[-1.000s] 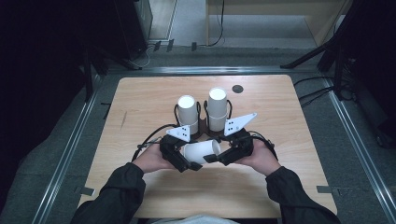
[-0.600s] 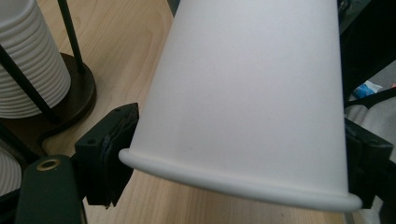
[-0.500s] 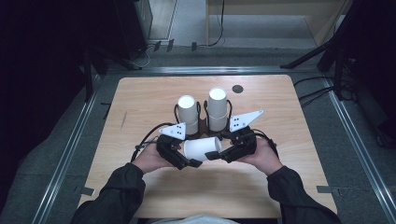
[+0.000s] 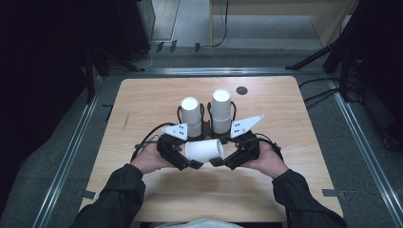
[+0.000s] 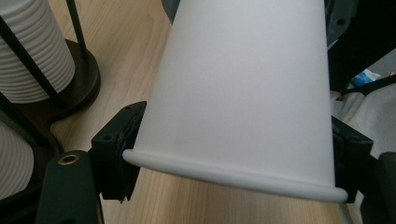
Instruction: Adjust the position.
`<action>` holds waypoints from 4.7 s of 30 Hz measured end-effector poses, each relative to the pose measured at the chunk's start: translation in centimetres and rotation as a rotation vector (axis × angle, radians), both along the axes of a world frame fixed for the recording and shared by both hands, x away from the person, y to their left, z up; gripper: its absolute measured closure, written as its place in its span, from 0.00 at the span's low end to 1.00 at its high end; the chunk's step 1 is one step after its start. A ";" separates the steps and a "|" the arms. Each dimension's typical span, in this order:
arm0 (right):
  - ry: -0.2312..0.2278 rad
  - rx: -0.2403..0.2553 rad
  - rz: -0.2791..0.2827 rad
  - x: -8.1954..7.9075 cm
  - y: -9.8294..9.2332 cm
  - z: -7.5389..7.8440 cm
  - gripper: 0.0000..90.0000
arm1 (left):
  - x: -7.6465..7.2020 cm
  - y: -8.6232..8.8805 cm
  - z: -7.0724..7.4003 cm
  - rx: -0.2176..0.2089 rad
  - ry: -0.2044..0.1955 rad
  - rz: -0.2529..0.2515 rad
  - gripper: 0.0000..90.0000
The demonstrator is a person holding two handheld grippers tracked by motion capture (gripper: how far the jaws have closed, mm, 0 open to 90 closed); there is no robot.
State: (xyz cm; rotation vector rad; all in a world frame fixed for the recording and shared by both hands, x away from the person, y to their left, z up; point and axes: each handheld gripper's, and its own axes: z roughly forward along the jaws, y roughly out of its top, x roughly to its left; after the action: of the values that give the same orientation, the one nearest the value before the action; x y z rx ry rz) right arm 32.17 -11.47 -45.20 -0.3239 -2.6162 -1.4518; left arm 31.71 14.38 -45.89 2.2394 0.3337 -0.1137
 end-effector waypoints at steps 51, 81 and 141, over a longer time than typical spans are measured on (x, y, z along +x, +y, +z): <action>-0.107 -0.312 0.104 -1.4 3.9 -3.8 0.36 | 0.0 -3.3 -2.2 0.413 0.053 -0.121 0.23; -0.076 -0.162 0.080 0.3 2.1 -1.6 0.36 | -0.7 0.2 -0.8 0.183 0.024 0.031 0.12; -0.057 -0.214 0.029 -0.8 2.5 -3.3 0.25 | 0.1 -2.3 1.5 0.360 -0.015 -0.038 0.24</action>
State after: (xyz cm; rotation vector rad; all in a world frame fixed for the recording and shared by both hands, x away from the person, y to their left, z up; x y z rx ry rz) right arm 31.39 -8.92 -48.52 -0.2683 -2.8152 -1.1909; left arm 31.78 12.12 -44.40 2.6020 0.3237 -0.0606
